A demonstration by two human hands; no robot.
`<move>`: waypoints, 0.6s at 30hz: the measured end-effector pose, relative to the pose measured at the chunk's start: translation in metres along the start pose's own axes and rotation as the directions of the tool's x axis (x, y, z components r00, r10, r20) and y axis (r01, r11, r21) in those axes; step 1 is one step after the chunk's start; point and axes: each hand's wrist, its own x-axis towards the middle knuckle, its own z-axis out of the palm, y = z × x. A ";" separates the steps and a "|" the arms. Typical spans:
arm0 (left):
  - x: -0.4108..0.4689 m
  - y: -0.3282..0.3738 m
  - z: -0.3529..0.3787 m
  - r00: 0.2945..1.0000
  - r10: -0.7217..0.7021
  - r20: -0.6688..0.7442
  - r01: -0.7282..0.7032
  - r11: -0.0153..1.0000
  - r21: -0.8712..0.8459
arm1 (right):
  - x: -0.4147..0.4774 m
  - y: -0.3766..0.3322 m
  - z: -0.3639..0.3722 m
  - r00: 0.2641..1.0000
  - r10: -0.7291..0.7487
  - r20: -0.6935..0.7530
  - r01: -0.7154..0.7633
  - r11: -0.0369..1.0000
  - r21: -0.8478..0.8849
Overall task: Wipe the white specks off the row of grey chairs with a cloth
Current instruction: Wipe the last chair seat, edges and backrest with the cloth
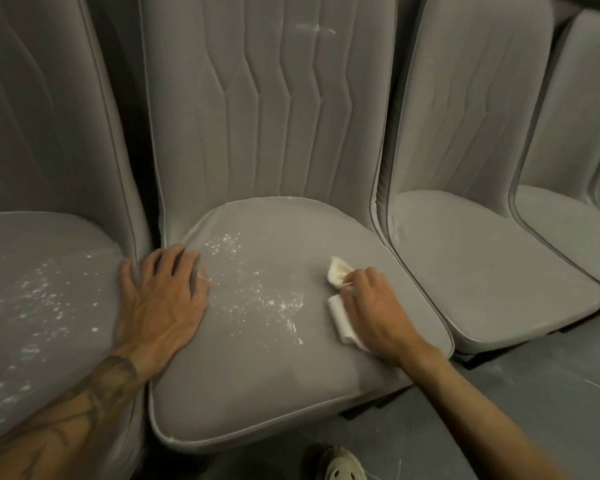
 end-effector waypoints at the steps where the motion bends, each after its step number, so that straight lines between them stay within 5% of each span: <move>1: 0.000 0.001 0.000 1.000 -0.002 -0.005 0.002 1.000 0.003 | 0.001 0.008 -0.006 0.994 0.089 -0.060 -0.092 0.995 -0.043; 5: 0.000 0.004 0.001 1.000 -0.006 -0.011 0.006 1.000 -0.007 | -0.012 -0.024 0.007 0.955 0.176 -0.238 -0.196 0.978 -0.066; 10: 0.000 0.000 0.002 1.000 -0.002 -0.007 0.002 1.000 0.000 | -0.033 -0.044 0.022 0.995 0.025 -0.100 -0.015 0.995 0.096; 15: -0.002 0.002 0.000 1.000 0.003 -0.017 -0.002 1.000 0.009 | -0.020 -0.022 0.004 0.945 0.259 -0.201 -0.262 0.965 0.010; 18: -0.001 0.003 0.000 1.000 0.005 -0.016 -0.005 1.000 0.005 | -0.028 -0.055 0.018 0.959 0.208 -0.195 -0.205 0.978 0.037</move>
